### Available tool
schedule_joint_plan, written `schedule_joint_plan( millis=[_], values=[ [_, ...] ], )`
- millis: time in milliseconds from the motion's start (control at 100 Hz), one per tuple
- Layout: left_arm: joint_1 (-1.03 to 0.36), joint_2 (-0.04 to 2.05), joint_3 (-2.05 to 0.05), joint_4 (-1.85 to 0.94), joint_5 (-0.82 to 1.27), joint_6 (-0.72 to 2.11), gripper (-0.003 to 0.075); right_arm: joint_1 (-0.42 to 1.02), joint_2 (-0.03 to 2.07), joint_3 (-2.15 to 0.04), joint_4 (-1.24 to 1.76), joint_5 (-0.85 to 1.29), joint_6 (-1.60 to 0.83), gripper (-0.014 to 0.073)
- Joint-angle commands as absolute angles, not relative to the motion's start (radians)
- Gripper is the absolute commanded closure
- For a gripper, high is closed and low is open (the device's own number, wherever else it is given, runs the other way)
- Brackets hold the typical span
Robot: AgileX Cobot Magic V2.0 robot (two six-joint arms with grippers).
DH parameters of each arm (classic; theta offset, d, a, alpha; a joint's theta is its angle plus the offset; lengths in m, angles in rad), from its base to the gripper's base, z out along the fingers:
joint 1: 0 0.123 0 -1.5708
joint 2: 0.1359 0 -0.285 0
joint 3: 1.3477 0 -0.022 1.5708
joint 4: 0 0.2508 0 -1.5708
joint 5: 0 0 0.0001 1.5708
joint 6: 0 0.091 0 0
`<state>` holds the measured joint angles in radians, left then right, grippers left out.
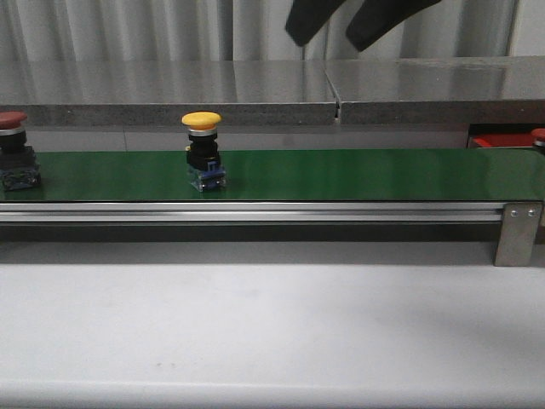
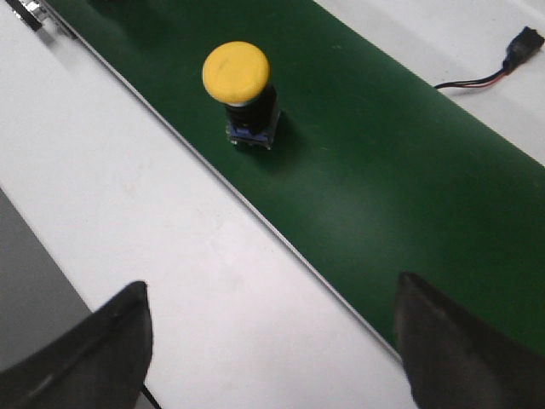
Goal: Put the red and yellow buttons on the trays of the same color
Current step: 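Move the right gripper over the yellow button riding the belt, then lower the right gripper onto the yellow button on the belt and grasp it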
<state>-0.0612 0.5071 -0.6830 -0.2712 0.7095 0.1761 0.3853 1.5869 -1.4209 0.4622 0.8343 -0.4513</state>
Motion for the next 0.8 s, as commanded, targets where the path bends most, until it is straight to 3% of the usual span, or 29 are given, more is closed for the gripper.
schedule_joint_plan(
  millis=[0, 400, 790],
  values=[
    [-0.07, 0.513, -0.709, -0.292, 0.631, 0.174, 0.0741, 0.407, 1.604, -1.486, 0.478, 0.8, -0.46, 0.001],
    [-0.07, 0.513, -0.709, -0.292, 0.631, 0.174, 0.0741, 0.457, 1.82, -1.614, 0.479, 0.722, -0.46, 0.001],
    [-0.07, 0.513, -0.709, -0.292, 0.631, 0.174, 0.0741, 0.459, 1.872, -1.624, 0.517, 0.61, -0.461, 0.001]
  ],
)
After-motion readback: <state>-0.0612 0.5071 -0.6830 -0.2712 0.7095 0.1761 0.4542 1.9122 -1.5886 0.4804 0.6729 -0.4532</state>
